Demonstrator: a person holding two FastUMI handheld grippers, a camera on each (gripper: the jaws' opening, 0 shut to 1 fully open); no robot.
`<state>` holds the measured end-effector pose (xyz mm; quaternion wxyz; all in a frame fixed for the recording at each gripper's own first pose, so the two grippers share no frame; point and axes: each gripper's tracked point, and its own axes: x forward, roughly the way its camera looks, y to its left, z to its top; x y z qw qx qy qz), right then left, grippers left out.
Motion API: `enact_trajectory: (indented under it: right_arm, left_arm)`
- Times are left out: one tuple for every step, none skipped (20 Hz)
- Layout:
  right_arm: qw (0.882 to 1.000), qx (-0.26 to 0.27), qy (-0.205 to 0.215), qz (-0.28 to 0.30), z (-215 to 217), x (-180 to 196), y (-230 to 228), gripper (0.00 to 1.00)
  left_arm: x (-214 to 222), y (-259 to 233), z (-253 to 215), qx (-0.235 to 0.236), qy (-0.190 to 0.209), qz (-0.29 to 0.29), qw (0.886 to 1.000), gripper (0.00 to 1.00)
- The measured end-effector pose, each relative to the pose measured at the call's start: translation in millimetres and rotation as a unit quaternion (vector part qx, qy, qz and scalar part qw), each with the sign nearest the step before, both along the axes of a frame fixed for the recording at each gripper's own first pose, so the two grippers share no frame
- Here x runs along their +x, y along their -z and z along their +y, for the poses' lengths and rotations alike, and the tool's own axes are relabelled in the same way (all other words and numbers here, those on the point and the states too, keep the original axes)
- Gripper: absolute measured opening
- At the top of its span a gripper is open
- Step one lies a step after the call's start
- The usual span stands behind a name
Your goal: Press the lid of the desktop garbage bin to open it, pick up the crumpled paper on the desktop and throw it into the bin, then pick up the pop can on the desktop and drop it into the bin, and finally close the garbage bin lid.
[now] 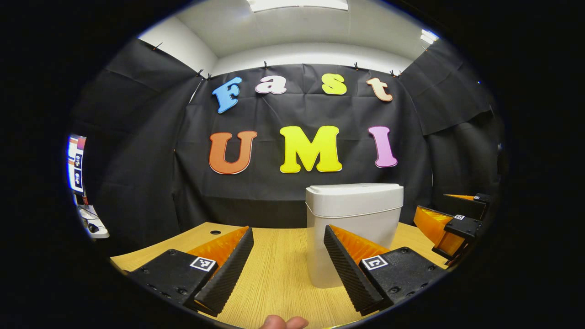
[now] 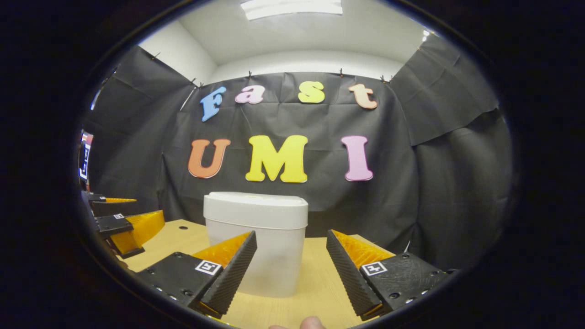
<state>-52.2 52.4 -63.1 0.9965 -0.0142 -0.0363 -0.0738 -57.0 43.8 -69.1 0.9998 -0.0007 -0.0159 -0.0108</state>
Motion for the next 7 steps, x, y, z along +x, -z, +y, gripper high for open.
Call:
enact_trajectory:
  right_arm:
    - [1.000,0.000,0.000,0.001,0.2,0.2,1.2,0.95]
    - [1.000,0.000,0.000,0.003,0.0,0.2,2.5,0.95]
    - [1.000,0.000,0.000,0.004,0.2,-0.2,1.7,0.95]
    - [1.000,0.002,0.000,0.003,0.0,-0.2,1.9,0.95]
    - [1.000,0.002,0.000,0.002,0.3,-0.6,0.9,0.95]
    - [1.000,0.002,0.001,0.001,0.2,-0.6,0.2,0.95]
    - [1.000,0.001,0.002,0.001,0.2,-1.2,-0.6,0.95]
  left_arm:
    - [0.0,0.0,-0.2,0.001,0.000,0.000,1.000,0.99]
    - [0.0,-0.6,0.3,0.001,-0.001,-0.001,1.000,0.99]
    - [-0.3,-1.3,0.3,0.001,-0.001,-0.001,1.000,0.99]
    - [-1.0,-1.5,0.8,0.002,-0.002,-0.001,1.000,0.99]
    - [-1.6,-2.7,1.2,0.002,-0.003,-0.002,1.000,0.99]
    - [-1.4,-2.4,1.2,0.002,-0.004,-0.003,1.000,0.99]
    - [-1.3,-2.1,1.4,0.002,-0.004,-0.003,1.000,0.99]
